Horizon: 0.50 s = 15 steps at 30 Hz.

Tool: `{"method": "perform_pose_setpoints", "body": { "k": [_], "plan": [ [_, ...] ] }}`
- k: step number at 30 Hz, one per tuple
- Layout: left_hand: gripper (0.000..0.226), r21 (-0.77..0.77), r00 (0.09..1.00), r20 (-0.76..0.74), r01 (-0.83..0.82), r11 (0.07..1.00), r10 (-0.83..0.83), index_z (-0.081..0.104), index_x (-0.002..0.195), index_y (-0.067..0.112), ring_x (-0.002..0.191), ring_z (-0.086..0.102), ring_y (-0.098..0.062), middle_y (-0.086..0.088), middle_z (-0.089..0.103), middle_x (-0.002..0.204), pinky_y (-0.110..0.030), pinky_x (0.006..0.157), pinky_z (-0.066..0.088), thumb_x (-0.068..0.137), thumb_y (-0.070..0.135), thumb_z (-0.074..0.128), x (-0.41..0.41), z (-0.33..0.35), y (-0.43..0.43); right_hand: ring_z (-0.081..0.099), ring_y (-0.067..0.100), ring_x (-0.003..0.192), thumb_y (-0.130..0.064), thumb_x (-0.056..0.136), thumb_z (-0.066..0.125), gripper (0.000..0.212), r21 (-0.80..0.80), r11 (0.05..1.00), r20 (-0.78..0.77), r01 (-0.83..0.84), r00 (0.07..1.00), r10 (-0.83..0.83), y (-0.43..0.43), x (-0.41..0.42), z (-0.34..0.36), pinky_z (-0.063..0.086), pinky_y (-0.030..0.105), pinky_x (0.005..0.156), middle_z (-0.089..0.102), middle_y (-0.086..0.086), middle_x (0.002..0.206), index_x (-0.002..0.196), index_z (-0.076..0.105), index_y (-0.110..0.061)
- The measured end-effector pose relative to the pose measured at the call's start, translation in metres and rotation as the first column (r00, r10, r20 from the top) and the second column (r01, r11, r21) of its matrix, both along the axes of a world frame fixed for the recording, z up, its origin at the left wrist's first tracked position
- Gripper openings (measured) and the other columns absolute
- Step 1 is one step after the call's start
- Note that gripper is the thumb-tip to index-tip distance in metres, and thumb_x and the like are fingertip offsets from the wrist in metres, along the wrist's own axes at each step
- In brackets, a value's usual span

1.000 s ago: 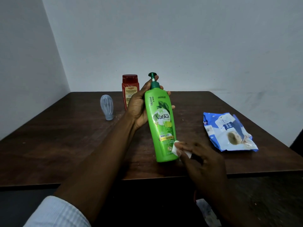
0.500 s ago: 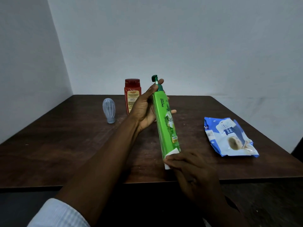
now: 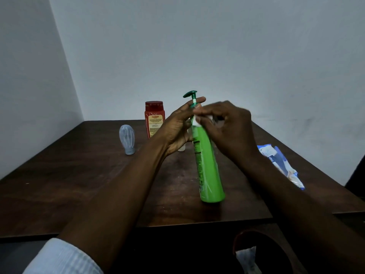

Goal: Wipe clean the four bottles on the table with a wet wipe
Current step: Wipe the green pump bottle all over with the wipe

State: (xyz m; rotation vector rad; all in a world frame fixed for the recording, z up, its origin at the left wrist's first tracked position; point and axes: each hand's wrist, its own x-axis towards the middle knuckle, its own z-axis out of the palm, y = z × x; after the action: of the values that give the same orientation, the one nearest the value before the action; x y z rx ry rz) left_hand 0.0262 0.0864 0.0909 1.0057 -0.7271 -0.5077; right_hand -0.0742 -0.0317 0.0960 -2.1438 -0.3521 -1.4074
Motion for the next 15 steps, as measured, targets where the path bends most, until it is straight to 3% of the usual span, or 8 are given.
{"method": "perform_pose_setpoints", "body": {
  "k": [8,12,15],
  "plan": [
    [0.028,0.045,0.999,0.003,-0.036,0.998,0.035,0.063,0.125,0.024,0.086,0.07,-0.012,0.001,0.075,0.094,-0.033,0.069,0.057,0.1,0.017,0.054,-0.003,0.003,-0.002,0.068,0.006,0.085,-0.015,0.082,0.078,0.015,0.039,0.999,-0.051,0.004,0.999,-0.003,-0.006,0.005,0.003,0.053,0.025,0.08,0.077,-0.005,0.09,0.096,0.081,-0.018],
    [0.029,0.072,0.998,-0.007,-0.068,0.995,0.069,0.064,0.127,0.026,0.083,0.062,-0.013,0.002,0.061,0.091,-0.033,0.064,0.056,0.099,0.024,0.056,-0.001,-0.001,0.0,0.067,0.01,0.084,-0.009,0.08,0.077,0.017,0.001,1.0,-0.054,-0.001,0.999,0.001,-0.003,-0.008,-0.015,0.052,0.023,0.079,0.076,-0.005,0.088,0.092,0.08,-0.02],
    [0.027,0.062,0.994,-0.034,-0.106,0.992,0.109,0.067,0.124,0.026,0.081,0.056,-0.012,0.002,0.054,0.091,-0.033,0.063,0.056,0.099,0.025,0.057,0.004,-0.006,0.003,0.066,0.013,0.086,-0.011,0.08,0.076,0.016,-0.023,0.999,-0.097,-0.029,0.995,0.026,0.0,-0.024,-0.041,0.053,0.03,0.081,0.075,-0.005,0.09,0.092,0.08,-0.021]
  ]
}}
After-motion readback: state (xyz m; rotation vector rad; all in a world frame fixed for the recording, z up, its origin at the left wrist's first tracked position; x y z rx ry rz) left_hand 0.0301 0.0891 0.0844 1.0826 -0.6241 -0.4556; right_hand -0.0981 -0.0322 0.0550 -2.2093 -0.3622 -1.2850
